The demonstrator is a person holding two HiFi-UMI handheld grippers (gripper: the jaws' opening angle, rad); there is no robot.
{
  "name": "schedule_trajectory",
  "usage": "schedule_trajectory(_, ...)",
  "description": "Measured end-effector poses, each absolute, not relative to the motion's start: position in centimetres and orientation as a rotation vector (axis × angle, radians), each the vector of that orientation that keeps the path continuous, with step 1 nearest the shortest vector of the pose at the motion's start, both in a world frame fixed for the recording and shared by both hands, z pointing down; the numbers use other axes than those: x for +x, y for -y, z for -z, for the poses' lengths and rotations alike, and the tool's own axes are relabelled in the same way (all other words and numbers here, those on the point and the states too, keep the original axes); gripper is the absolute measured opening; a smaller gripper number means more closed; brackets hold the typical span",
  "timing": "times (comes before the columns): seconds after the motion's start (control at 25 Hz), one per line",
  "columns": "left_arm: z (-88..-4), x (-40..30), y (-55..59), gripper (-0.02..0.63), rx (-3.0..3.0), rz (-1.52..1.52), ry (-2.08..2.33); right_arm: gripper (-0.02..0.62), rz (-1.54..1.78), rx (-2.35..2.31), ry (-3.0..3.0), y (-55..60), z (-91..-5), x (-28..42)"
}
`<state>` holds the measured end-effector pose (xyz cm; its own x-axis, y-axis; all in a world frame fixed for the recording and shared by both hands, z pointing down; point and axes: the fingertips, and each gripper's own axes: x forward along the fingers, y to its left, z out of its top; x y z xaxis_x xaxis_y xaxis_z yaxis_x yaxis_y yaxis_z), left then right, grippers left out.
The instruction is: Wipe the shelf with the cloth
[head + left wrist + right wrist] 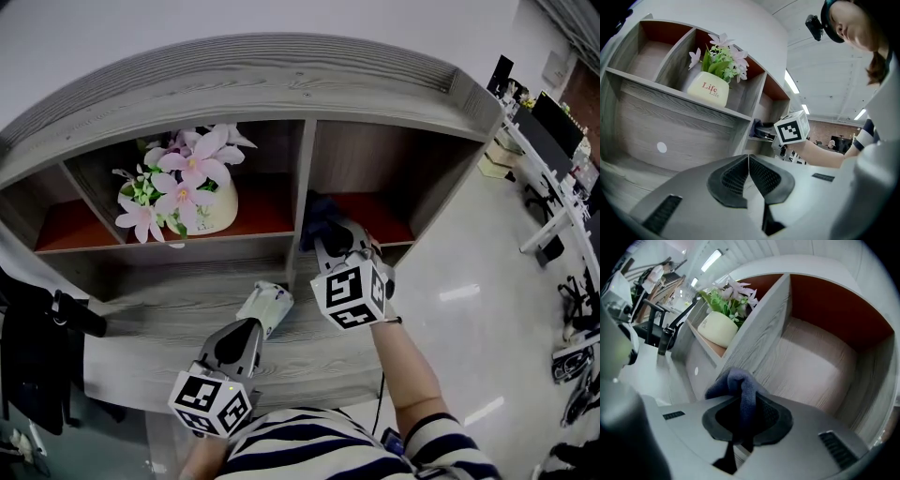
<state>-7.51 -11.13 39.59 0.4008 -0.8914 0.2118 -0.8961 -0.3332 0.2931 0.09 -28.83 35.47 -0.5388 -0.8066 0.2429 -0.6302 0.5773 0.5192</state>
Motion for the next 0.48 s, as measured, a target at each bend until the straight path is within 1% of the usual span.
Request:
schedule_trajectory(0.16, -39.6, -7.3, 11.4, 0.021, 2.310, -0.022, 1.530, 0.055, 0.552, 1.132, 2.307, 28.9, -35.7, 0.3)
schedule_trajectory(0.48, -39.6, -6.6, 11.6, 0.021, 2.330, -0.033, 1.499, 0.055, 0.510, 1.166, 2.275, 29.4, -35.9, 2.1)
